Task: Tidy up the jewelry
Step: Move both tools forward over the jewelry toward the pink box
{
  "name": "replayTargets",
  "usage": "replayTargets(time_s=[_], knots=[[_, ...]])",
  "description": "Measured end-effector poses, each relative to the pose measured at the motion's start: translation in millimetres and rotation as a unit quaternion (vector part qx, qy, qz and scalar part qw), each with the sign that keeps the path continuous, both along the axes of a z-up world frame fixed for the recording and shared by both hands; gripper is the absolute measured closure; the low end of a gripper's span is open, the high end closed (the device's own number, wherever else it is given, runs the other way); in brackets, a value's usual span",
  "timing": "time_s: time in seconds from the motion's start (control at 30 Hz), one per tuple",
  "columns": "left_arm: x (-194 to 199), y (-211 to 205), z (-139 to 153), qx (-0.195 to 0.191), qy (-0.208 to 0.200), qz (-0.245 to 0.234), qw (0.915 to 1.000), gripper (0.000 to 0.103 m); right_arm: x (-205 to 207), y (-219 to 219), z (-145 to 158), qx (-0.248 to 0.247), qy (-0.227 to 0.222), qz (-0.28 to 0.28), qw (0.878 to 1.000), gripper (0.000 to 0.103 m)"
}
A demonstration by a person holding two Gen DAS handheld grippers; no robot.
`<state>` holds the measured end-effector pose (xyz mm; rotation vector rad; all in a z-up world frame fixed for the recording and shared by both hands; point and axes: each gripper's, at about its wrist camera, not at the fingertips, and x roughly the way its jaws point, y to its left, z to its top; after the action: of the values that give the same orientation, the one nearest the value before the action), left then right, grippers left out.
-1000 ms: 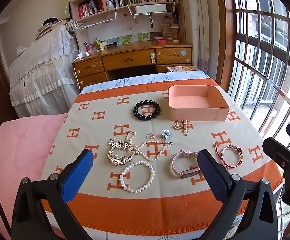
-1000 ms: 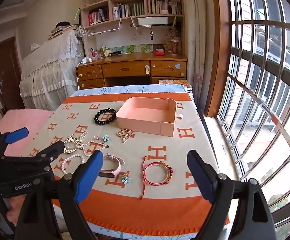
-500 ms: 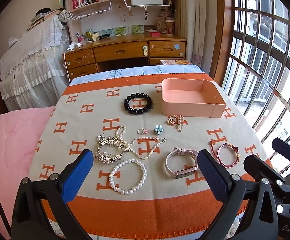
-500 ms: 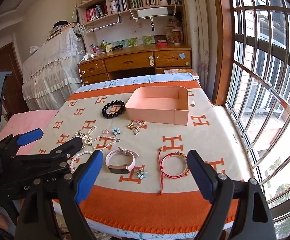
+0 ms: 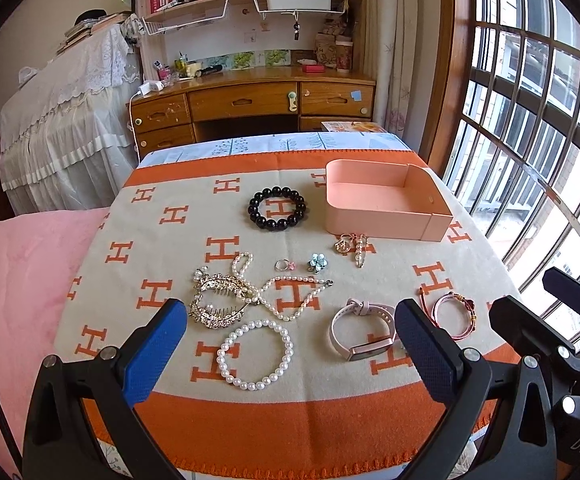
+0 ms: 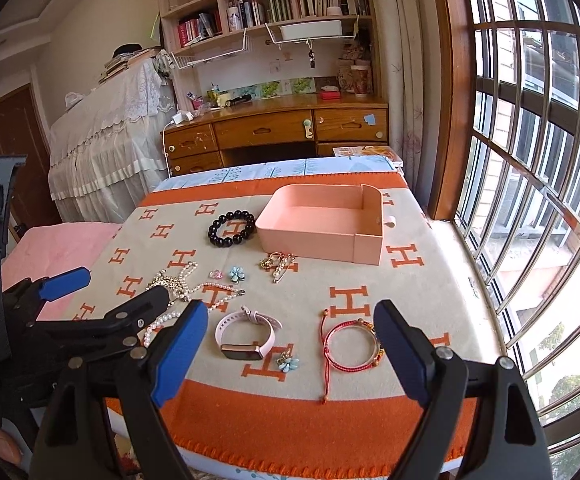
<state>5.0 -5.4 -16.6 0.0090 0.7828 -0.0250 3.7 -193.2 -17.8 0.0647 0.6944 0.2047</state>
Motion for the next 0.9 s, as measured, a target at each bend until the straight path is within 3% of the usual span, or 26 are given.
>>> replayTargets(time_s=[0.37,0.9], knots=[[-4.2,5.4,-1.3,-0.001,0.007,0.002,1.0,0.001,-5.1,9.5,3.1,-0.008,-0.004,0.015,1.0,0.029],[-3.7,18.1,-0.1,-0.006,-0.008,0.013,0.9999,0.001,7.9,13.9,-1.6,0.008,-0.001,0.03,1.0,0.03]])
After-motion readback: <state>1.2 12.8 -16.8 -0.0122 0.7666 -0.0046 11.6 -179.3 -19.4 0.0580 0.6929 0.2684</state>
